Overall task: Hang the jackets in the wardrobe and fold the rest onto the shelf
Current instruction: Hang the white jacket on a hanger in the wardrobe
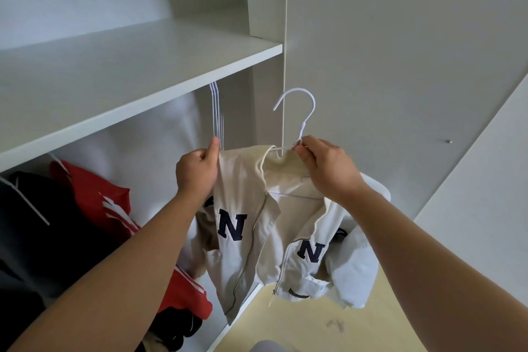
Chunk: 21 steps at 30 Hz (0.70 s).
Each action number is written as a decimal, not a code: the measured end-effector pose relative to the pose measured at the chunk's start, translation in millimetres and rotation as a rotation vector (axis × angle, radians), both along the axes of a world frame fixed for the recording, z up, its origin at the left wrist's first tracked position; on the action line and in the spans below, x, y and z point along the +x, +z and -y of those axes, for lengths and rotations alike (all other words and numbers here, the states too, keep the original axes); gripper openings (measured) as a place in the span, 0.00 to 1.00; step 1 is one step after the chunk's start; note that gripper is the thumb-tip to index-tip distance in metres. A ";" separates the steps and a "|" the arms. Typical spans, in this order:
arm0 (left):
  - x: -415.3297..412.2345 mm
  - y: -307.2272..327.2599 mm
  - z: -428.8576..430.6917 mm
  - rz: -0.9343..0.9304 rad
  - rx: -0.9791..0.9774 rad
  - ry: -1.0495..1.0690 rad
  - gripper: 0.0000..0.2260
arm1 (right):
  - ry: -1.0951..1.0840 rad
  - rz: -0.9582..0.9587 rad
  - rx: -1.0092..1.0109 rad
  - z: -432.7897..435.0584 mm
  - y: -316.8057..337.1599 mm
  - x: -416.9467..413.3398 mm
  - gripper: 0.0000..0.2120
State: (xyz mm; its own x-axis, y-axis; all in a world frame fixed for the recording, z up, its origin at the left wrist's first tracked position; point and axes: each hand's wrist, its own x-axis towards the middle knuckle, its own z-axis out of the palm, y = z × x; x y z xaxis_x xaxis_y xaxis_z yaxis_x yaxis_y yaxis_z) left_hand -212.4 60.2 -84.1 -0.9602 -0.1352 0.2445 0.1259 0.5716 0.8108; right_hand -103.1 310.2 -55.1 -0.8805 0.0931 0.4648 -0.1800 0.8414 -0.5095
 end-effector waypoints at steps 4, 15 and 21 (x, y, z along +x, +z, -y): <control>11.9 12.4 -13.1 -0.206 -0.239 -0.156 0.21 | -0.069 -0.027 0.002 10.2 -4.6 -7.6 0.09; 10.8 31.7 -35.0 -0.138 -0.145 -0.574 0.07 | -0.098 -0.080 0.104 16.7 -9.0 -21.0 0.04; 12.7 23.3 -47.9 -0.191 0.024 -0.424 0.04 | -0.128 -0.104 0.172 9.8 -5.4 -26.4 0.06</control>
